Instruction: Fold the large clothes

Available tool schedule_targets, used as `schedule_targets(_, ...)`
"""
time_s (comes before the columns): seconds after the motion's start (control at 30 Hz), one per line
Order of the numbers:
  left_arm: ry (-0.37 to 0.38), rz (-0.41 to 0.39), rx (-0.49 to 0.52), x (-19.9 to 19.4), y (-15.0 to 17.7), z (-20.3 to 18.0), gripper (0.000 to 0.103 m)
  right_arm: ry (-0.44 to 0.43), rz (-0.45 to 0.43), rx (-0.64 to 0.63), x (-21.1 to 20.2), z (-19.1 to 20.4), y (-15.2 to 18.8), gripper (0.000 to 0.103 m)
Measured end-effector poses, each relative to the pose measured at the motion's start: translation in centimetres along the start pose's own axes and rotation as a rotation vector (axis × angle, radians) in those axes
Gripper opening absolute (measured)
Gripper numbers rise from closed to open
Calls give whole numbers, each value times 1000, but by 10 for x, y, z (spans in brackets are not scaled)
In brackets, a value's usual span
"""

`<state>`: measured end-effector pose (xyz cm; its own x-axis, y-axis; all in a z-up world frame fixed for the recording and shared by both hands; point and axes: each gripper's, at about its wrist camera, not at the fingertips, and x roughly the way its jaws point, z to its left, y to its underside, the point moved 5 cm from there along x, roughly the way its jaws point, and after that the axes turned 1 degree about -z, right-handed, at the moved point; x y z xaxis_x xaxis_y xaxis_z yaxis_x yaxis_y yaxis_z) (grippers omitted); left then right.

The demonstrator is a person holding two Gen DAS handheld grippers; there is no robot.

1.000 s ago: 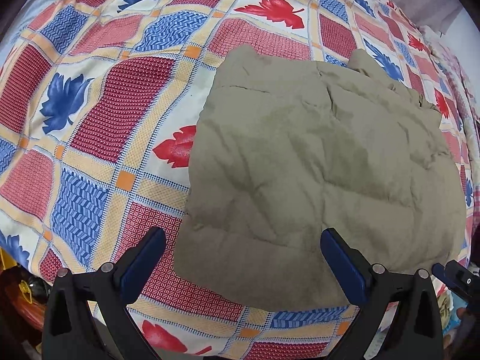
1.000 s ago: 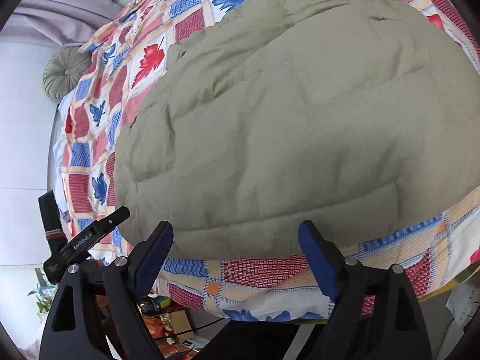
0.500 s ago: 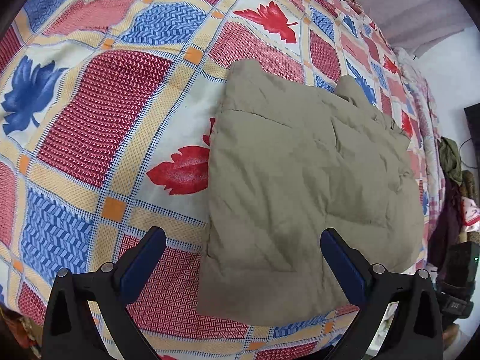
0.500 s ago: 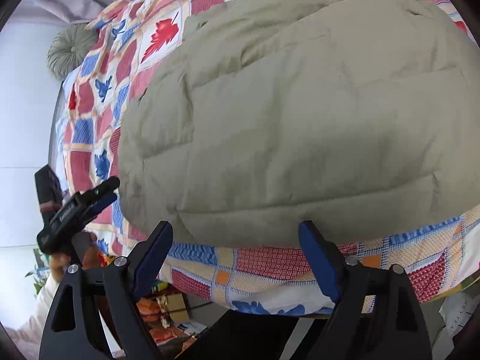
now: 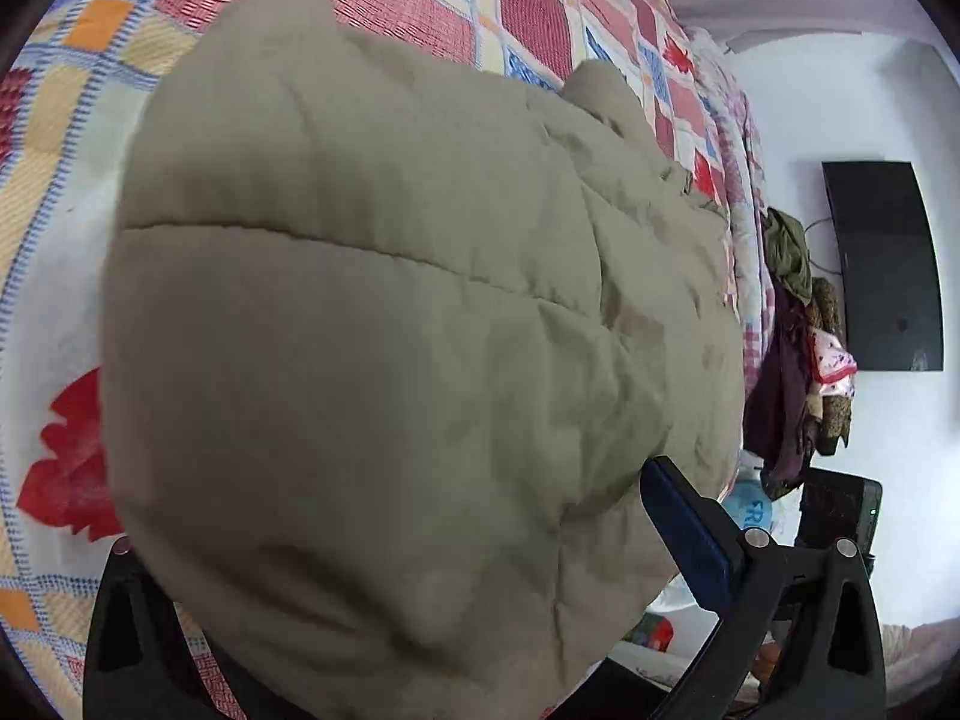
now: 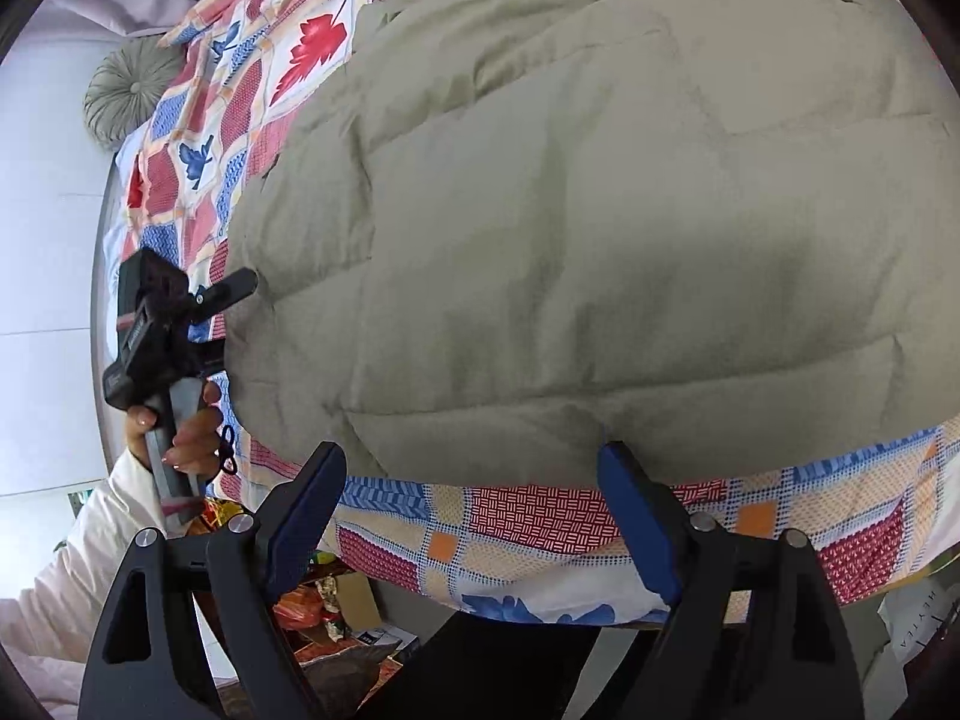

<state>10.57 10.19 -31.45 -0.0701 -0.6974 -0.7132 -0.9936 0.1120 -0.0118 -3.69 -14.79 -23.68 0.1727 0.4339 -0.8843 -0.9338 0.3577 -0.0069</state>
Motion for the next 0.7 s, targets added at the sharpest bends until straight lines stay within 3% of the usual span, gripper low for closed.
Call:
schedule_targets(0.03,-16,14,3,5,-3,-2,103,0,3,-1,0,1,0,88)
schedule_targets(0.07,-33,29,2,10,-3,-1,96,0,5,-3,0,0,0,88)
schedule_targets(0.13,-61,44,-1,10,-3,1,74,-3,8,-10,-2,1,0,88)
schedule_targets(0.17,-35,45,-6,6,-2,-1,54,-7,6,-16,-5,2,-1,88)
schedule_targets(0.2,-12,39,-12,3,-2,-3,43,-13,2,-26,-9,3,-3,88)
schedule_targets(0.3,-13,20,19,-4,2,-14,29,-32,-15,-72,-22,8,-10,88)
schedule_targets(0.47,-13,-5,19,-17,6,-35,24,11,-134,-127,-48,9,-39,86)
schedule_targets(0.5,-13,-11,22,-20,6,-41,24,36,-175,-125,-52,6,-47,79)
schedule_targets(0.57,-15,-21,31,-26,8,-54,24,90,-221,-109,-53,1,-62,16)
schedule_targets(0.7,-29,-36,63,-39,11,-82,24,137,-316,-105,-46,-10,-98,10)
